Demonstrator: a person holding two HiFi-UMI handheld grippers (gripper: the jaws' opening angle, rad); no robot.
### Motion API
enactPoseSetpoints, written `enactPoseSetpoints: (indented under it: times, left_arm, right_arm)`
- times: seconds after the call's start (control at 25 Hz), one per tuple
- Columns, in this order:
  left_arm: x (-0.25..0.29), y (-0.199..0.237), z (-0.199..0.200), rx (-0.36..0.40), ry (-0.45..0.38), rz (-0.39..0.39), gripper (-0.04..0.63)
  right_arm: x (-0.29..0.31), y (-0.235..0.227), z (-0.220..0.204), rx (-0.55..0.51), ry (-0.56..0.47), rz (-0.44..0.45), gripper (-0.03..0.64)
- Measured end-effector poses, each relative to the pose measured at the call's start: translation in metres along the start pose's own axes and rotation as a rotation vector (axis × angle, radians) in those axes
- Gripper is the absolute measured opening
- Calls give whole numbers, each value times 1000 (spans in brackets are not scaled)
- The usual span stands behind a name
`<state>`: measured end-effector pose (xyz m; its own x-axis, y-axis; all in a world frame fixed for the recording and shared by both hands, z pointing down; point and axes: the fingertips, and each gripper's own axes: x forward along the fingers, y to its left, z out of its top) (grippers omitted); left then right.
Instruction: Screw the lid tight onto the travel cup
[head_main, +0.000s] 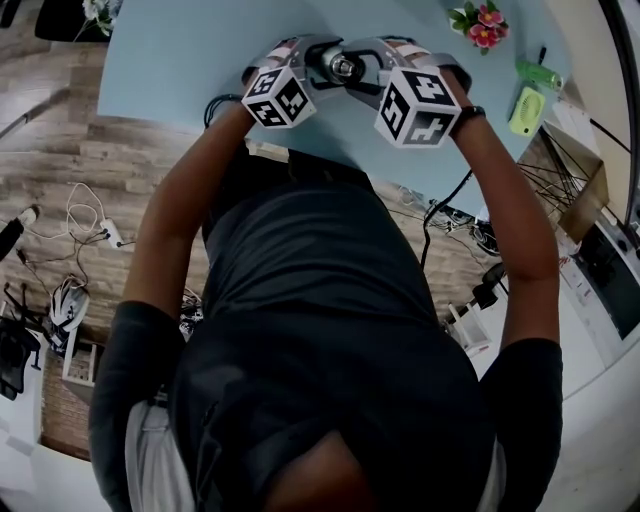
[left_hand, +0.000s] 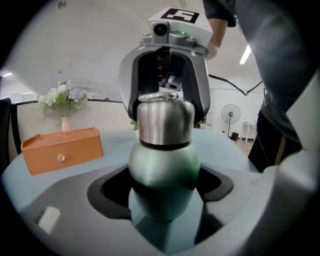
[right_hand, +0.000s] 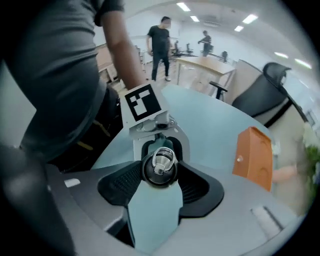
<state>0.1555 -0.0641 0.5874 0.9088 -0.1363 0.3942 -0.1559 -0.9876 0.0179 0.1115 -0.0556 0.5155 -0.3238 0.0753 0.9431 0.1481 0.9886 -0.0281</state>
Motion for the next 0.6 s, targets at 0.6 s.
enactPoseSetpoints:
  times: [0.6]
  left_arm:
    - [-1,0,0,-1,4,5,425]
  right_arm:
    - [-13,-19,-9,1156,-323,-596,233]
